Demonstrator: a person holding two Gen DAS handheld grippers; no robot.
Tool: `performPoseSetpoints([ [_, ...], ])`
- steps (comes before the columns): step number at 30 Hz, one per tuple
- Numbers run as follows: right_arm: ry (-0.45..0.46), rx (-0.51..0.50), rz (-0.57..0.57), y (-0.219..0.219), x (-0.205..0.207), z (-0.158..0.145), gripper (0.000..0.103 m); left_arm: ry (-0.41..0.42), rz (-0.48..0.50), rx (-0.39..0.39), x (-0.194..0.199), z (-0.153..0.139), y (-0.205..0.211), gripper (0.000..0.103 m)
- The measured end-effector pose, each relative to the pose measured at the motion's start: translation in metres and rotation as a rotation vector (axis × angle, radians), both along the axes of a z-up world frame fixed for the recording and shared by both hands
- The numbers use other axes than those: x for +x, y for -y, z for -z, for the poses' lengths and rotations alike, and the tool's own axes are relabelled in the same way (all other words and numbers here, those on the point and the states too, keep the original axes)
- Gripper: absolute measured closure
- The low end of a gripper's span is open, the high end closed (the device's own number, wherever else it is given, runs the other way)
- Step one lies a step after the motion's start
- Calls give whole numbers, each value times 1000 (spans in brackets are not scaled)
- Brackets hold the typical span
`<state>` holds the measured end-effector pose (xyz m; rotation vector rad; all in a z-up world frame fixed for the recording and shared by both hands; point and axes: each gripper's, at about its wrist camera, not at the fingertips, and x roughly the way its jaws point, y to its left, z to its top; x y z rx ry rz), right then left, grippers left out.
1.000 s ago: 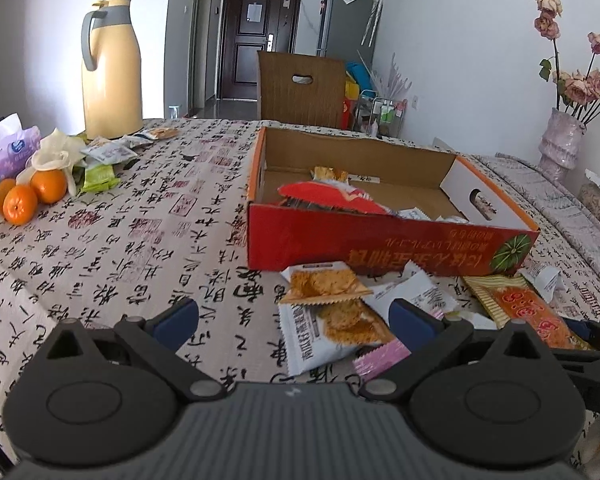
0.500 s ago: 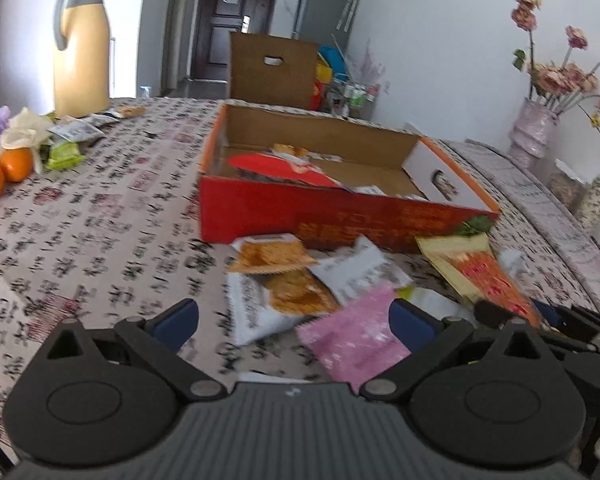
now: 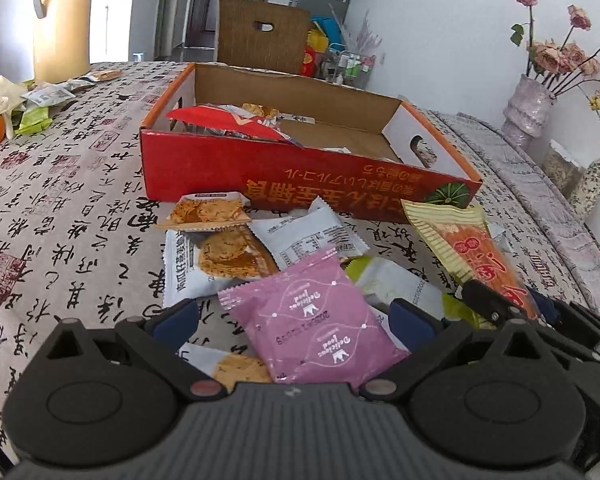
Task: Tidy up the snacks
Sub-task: 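Grasp an orange wafer bar with the right gripper while the left gripper grasps a pink packet, then lower both held packets into the box and open both grippers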
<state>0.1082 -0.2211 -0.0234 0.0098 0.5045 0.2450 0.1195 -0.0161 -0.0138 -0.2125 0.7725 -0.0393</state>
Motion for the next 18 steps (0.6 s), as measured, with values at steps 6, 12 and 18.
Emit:
performPoseSetpoints([
  [6,3,15,-3,3,-1,0,62,-31,15,1,3,4,8,41],
  [12,3,24,-10,5,-2,1,62,-1,26,18,-2,0,13,41],
  [18,16,32,-12,7,-5,-2,62,48,40,44,-8,-12,16,41],
])
